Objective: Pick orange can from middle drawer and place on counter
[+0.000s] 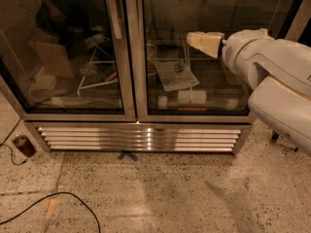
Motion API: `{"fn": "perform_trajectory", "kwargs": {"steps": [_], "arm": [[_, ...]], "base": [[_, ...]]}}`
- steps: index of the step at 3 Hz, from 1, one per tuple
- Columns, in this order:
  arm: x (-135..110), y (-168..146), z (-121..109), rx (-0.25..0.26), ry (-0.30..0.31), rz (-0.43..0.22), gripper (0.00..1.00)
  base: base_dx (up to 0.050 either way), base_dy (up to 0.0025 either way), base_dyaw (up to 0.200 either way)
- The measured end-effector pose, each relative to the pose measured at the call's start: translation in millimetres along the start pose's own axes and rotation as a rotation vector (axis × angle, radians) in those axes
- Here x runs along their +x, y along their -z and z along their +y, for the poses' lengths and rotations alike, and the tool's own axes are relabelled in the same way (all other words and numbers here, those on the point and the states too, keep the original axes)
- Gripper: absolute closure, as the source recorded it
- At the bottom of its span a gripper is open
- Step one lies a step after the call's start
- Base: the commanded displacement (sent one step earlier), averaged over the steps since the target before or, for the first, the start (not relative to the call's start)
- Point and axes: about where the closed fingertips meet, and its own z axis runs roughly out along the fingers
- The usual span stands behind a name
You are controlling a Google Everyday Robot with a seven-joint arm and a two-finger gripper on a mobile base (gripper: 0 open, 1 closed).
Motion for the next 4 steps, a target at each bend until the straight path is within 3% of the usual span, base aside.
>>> {"fn": "perform_trajectory", "kwargs": {"steps": [1, 2, 3, 4], "arm": [[-5, -2, 1, 0.025, 0.006, -0.029, 0.0], [-3, -14, 17, 0.023, 0.006, -0.066, 0.0], [3, -40, 42, -0.007, 0.024, -0.105, 0.0], [7, -61, 52, -0.018, 0.035, -0.13, 0.0]], "base": [[0.0, 0.0, 0.0], [0.0, 0.0, 0.0], [0.0, 0.0, 0.0], [0.0, 0.0, 0.0]]}}
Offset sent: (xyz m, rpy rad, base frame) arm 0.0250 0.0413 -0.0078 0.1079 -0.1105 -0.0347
